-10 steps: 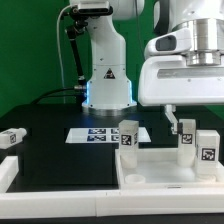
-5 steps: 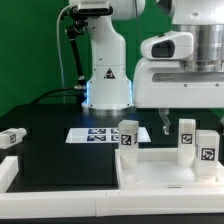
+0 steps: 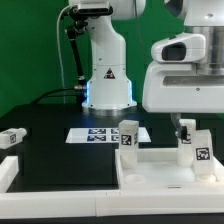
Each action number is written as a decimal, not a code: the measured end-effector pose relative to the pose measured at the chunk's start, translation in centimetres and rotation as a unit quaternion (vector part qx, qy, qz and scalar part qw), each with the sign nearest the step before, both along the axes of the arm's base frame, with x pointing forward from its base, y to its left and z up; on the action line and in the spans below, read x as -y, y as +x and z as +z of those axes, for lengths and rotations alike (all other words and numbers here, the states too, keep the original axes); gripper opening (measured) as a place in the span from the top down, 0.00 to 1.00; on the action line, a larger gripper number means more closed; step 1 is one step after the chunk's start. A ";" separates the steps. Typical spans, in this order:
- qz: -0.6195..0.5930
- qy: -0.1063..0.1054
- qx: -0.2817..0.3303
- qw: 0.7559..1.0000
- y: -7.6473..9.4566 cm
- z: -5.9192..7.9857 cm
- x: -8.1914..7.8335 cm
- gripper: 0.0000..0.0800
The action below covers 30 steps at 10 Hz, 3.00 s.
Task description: Assemble square table
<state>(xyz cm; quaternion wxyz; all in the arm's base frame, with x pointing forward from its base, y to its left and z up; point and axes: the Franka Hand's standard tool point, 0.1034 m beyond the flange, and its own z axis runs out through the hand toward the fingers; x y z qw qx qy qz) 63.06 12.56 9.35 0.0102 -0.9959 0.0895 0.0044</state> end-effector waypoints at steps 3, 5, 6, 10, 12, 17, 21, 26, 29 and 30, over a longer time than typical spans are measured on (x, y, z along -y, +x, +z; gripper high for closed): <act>-0.004 0.000 0.003 1.000 -0.4 -0.5 0.0 0.19; -0.007 -0.001 0.006 1.000 -0.4 -0.6 0.1 0.19; -0.007 -0.001 0.006 1.000 -0.4 -0.6 0.1 0.19; -0.073 -0.001 0.004 0.997 -0.4 -0.7 0.2 0.61; -0.145 -0.002 0.003 0.989 -0.4 -0.7 0.5 0.64; -0.420 0.015 0.006 0.907 -0.1 -0.9 1.6 0.64; -0.675 0.065 -0.036 0.734 -0.2 -1.2 2.4 0.64; -0.607 0.023 -0.006 0.795 -0.1 -1.2 1.6 0.23; -0.454 0.001 0.006 0.891 -0.1 -0.7 0.7 0.19; -0.431 0.000 0.007 0.902 -0.2 -0.7 0.8 0.19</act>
Offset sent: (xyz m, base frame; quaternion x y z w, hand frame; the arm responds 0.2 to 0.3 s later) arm -0.0108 0.0021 -0.0030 0.0054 0.0149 0.0177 0.9997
